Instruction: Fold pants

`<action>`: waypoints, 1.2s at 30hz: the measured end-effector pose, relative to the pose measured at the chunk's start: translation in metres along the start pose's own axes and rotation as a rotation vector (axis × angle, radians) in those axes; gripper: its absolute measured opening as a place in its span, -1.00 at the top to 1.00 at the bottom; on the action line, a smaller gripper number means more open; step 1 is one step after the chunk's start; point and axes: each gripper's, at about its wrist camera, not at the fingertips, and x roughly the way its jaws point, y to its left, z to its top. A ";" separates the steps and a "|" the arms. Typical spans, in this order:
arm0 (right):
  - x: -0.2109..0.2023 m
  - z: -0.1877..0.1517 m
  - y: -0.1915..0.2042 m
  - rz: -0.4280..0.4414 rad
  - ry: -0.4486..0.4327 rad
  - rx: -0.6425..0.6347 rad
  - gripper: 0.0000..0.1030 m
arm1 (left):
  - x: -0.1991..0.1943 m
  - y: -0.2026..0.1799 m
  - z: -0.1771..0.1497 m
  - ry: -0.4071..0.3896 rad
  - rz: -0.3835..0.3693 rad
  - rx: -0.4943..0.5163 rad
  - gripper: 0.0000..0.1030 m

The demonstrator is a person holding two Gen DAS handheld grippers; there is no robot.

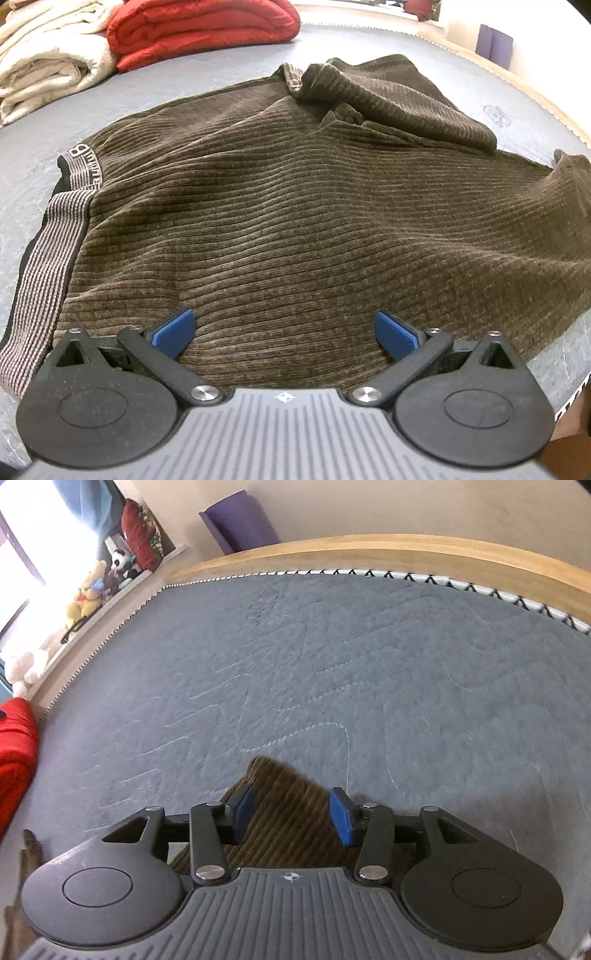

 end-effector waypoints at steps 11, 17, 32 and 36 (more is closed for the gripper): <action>0.018 0.005 0.000 0.065 -0.041 -0.118 0.86 | 0.004 -0.005 0.000 -0.033 0.020 -0.044 -1.00; 0.002 0.010 -0.026 -0.157 -0.115 -0.035 0.91 | 0.004 -0.004 0.000 -0.035 0.022 -0.049 -1.00; -0.072 -0.006 -0.116 -0.172 -0.018 0.344 0.19 | 0.003 -0.006 0.000 -0.033 0.025 -0.054 -1.00; -0.081 -0.025 -0.114 -0.162 0.071 0.234 0.20 | 0.004 -0.005 0.001 -0.029 0.024 -0.053 -1.00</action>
